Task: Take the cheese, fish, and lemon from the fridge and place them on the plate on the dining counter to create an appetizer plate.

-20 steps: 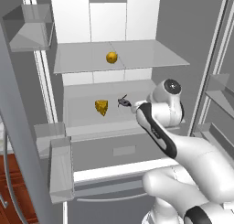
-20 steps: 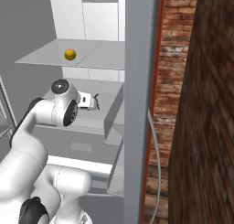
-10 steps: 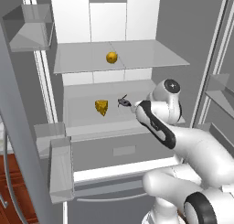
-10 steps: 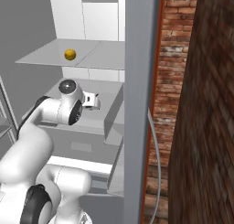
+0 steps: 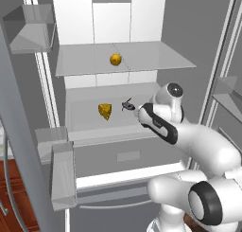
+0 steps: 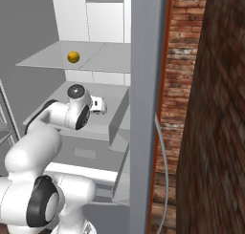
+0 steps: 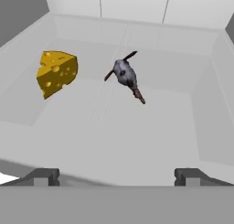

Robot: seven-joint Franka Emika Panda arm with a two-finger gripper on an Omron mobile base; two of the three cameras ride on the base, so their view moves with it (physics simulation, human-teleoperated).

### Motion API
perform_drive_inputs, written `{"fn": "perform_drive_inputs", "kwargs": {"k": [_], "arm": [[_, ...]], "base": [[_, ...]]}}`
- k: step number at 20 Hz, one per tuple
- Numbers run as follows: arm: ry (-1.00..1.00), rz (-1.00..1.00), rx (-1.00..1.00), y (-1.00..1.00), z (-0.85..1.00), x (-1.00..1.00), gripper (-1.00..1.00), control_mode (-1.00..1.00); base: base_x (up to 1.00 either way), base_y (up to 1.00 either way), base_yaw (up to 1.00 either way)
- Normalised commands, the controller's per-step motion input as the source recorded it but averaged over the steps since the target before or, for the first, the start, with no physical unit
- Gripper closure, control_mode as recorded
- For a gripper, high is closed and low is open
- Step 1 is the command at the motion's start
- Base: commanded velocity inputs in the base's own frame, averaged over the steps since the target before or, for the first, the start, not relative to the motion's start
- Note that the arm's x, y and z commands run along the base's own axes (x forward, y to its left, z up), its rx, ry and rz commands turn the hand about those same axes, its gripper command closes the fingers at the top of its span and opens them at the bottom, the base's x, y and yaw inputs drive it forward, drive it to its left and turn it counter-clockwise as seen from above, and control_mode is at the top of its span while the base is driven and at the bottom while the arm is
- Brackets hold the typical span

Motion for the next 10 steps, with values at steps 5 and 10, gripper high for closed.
{"fn": "perform_drive_inputs", "kwargs": {"k": [5, 10], "arm": [[0.0, 0.01, 0.0, -0.03, -0.04, 0.3, -1.0, -1.0], [0.0, 0.02, 0.0, -0.06, -0.13, 0.27, -1.0, -1.0]], "base": [[0.0, 0.0, 0.0], [0.0, 0.0, 0.0]]}}
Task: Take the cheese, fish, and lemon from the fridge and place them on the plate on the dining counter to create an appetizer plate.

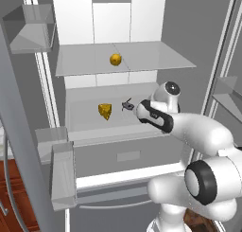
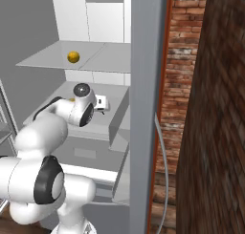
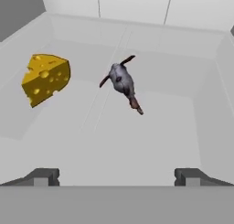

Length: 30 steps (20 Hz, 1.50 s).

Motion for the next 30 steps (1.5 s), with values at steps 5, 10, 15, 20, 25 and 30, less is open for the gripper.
{"fn": "perform_drive_inputs", "kwargs": {"k": [5, 10, 15, 20, 25, 30], "arm": [[0.0, 0.03, 0.0, 0.0, -0.22, 0.28, -1.0, -1.0], [0.0, 0.03, 0.0, 0.0, -0.22, 0.33, -1.0, -1.0], [0.0, 0.03, 0.0, 0.0, -0.16, 0.35, -1.0, -1.0], [0.0, 0.03, 0.0, 0.0, -0.16, 0.34, -1.0, -1.0], [0.0, 0.03, 0.0, 0.0, -0.22, 0.32, -1.0, -1.0], [0.0, 0.02, 0.0, 0.0, -0.26, 0.31, -1.0, -1.0]], "base": [[0.0, 0.0, 0.0], [0.0, 0.0, 0.0], [0.0, 0.0, 0.0], [0.0, 0.0, 0.0], [0.0, 0.0, 0.0], [0.0, 0.0, 0.0]]}}
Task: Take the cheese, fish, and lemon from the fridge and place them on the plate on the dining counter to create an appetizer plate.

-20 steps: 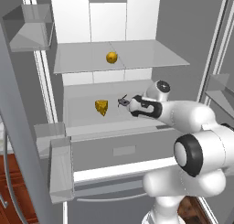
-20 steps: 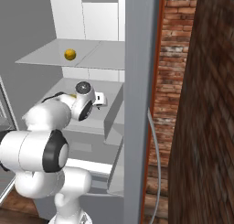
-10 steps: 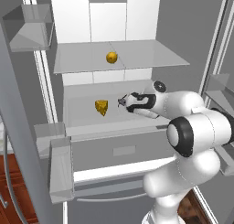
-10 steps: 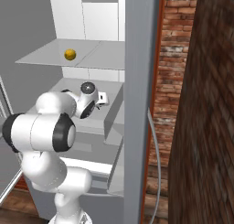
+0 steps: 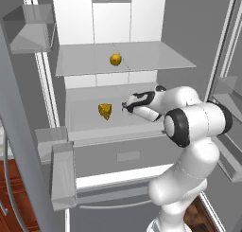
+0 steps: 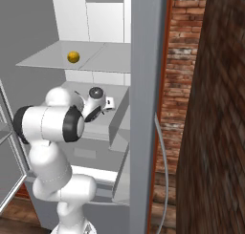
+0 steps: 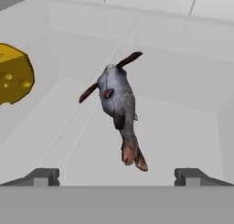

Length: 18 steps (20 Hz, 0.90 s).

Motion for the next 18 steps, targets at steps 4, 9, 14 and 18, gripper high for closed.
{"fn": "perform_drive_inputs", "kwargs": {"k": [4, 9, 14, 18], "arm": [[0.0, 0.02, 0.0, 0.0, -0.25, 0.35, -1.0, -1.0], [0.0, 0.01, 0.0, 0.0, -0.23, 0.39, -1.0, -1.0], [0.0, 0.01, 0.0, 0.0, -0.28, 0.35, -1.0, -1.0], [0.0, 0.01, 0.0, 0.0, -0.31, 0.36, -1.0, -1.0]], "base": [[0.0, 0.0, 0.0], [0.0, 0.0, 0.0], [0.0, 0.0, 0.0], [0.0, 0.0, 0.0]]}}
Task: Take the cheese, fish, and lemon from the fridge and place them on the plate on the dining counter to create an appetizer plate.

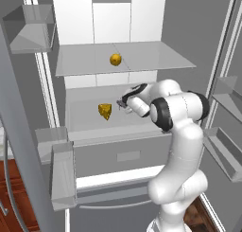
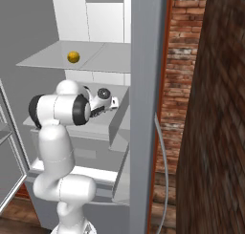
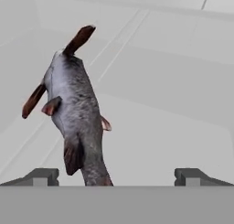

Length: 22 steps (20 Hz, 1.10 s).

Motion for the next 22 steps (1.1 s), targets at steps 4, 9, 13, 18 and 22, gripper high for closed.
{"fn": "perform_drive_inputs", "kwargs": {"k": [4, 9, 13, 18, 22], "arm": [[0.0, 0.01, 0.0, 0.0, -0.33, 0.36, 1.0, -1.0], [0.0, 0.01, 0.0, 0.01, -0.39, 0.27, 1.0, -1.0], [0.0, 0.01, 0.0, 0.07, -0.49, 0.16, 1.0, -1.0], [0.0, 0.0, -0.04, 0.21, -0.59, 0.01, 1.0, -1.0], [-0.01, 0.0, -0.07, 0.18, -0.42, -0.12, 1.0, -1.0]], "base": [[0.0, 0.0, 0.0], [0.0, 0.0, 0.0], [0.0, 0.0, 0.0], [0.0, 0.0, 0.0], [0.0, 0.0, 0.0]]}}
